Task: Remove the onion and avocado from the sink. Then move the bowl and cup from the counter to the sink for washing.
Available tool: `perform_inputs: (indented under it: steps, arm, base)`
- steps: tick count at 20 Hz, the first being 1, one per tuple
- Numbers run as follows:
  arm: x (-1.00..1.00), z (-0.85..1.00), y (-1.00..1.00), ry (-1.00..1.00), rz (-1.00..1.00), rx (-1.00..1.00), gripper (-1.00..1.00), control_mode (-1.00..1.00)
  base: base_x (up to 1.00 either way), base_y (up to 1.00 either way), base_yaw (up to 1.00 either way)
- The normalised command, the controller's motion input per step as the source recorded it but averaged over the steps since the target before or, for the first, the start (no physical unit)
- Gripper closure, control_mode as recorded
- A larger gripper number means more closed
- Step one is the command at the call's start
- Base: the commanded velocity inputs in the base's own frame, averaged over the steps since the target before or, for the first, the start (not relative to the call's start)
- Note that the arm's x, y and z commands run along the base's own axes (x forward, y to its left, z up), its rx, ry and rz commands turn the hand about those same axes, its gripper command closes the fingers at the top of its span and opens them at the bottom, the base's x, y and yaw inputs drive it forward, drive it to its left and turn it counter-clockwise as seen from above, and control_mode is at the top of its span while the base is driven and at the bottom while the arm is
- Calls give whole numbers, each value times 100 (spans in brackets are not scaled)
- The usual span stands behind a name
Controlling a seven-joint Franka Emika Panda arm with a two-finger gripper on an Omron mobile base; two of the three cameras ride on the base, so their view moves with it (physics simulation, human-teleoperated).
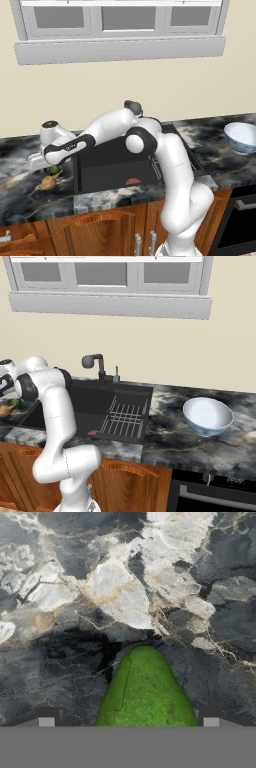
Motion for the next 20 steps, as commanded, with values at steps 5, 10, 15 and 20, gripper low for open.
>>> perform_inputs:
  steps: [5, 10, 15, 20]
  arm:
    - [-6, 17, 0, 0, 3, 0, -100, -100]
    - [-8, 22, 0, 0, 0, 0, -100, -100]
    - [-6, 31, 1, 0, 1, 0, -100, -100]
    - [-9, 31, 2, 0, 0, 0, -100, -100]
  base:
    - [0, 0, 0]
    - [0, 0, 0]
    - [0, 0, 0]
    - [0, 0, 0]
